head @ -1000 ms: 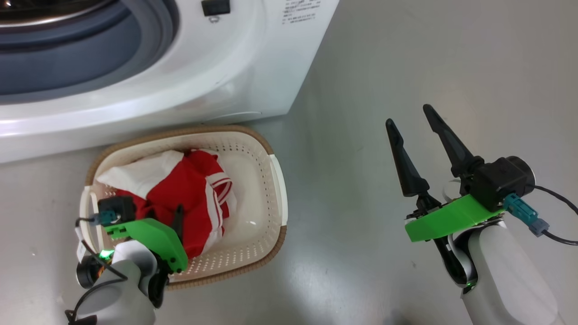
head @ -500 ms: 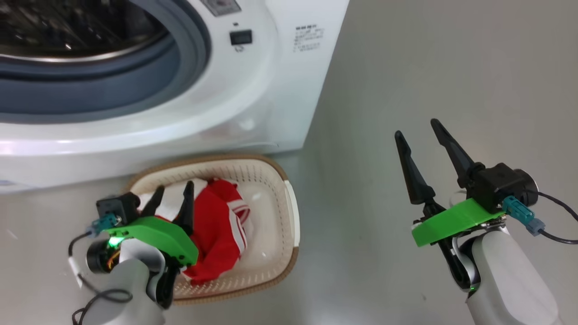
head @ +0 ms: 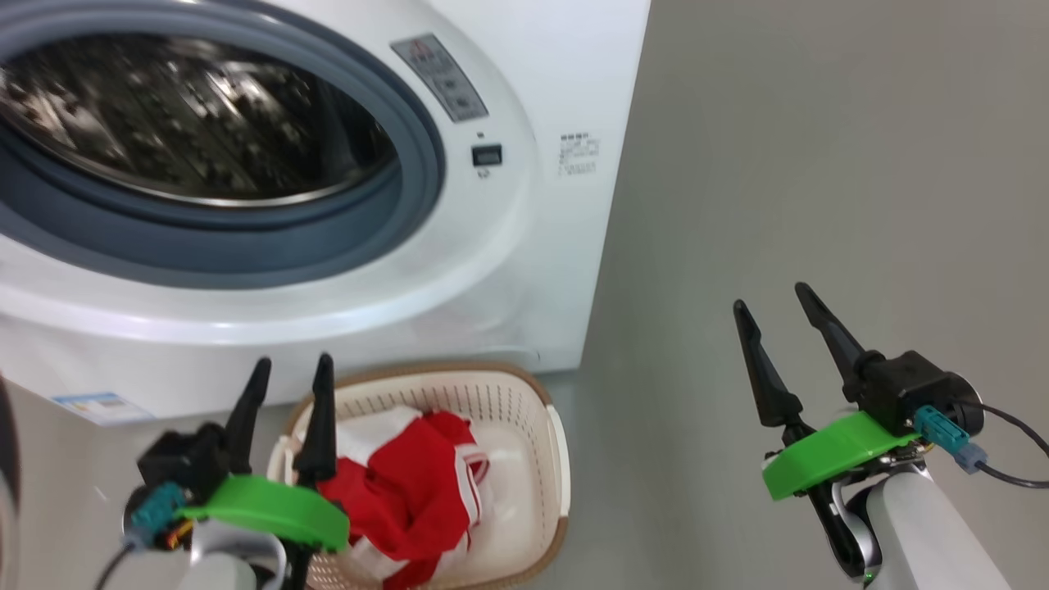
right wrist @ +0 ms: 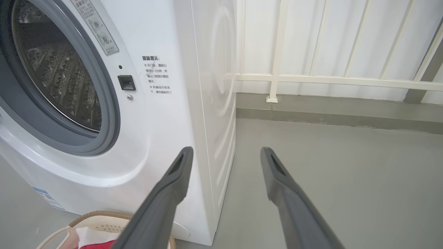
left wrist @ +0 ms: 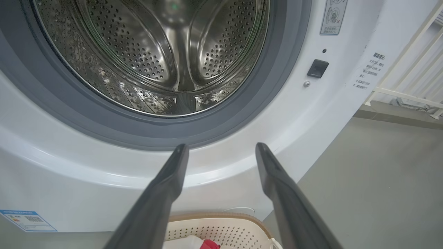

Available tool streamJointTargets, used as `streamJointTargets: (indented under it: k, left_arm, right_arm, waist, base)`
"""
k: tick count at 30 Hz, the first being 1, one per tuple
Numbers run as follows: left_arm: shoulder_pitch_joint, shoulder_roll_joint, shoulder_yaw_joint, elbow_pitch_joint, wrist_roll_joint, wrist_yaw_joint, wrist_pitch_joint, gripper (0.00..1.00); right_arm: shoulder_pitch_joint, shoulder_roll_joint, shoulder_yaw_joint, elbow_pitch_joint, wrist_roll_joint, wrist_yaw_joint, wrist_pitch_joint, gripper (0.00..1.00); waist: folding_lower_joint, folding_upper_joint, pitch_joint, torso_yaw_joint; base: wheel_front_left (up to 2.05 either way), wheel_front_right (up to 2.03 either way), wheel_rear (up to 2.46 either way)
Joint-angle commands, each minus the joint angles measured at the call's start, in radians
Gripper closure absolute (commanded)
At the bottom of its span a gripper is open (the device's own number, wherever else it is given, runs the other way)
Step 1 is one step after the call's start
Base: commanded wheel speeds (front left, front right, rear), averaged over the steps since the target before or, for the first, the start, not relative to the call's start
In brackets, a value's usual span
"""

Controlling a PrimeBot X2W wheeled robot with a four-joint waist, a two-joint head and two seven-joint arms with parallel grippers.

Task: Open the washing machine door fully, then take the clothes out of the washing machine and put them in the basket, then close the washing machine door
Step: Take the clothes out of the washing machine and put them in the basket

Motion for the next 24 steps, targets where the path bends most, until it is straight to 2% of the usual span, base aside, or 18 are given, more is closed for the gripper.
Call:
streamJointTargets:
  k: [1, 6, 11, 24]
  left_arm:
    - [0.025, 0.012, 0.029, -0.037, 0.026, 0.011, -0.012, 0.0]
    - [0.084, 0.008, 0.045, -0.137, 0.081, 0.045, -0.012, 0.0]
    - [0.138, 0.007, 0.069, -0.198, 0.088, 0.065, -0.012, 0.0]
    - [0.278, 0.032, 0.105, -0.272, 0.094, 0.107, -0.004, 0.0]
  right_arm:
    - [0.01, 0.001, 0.013, -0.024, -0.002, 0.005, -0.006, 0.0]
    - [0.038, 0.001, -0.004, -0.031, -0.011, 0.005, -0.006, 0.0]
    - [0.067, 0.001, -0.011, -0.049, -0.015, 0.005, -0.006, 0.0]
    - [0.182, 0.001, -0.035, -0.144, -0.044, 0.005, -0.006, 0.0]
  waist:
    - [0.0, 0.0, -0.081, 0.027]
    - [0.0, 0.0, -0.136, 0.032]
    - [0.0, 0.0, -0.181, 0.029]
    - [0.0, 0.0, -0.262, 0.034]
  base:
    - [0.0, 0.0, 0.0]
    - [0.0, 0.0, 0.0]
    - [0.0, 0.0, 0.0]
    - [0.0, 0.0, 0.0]
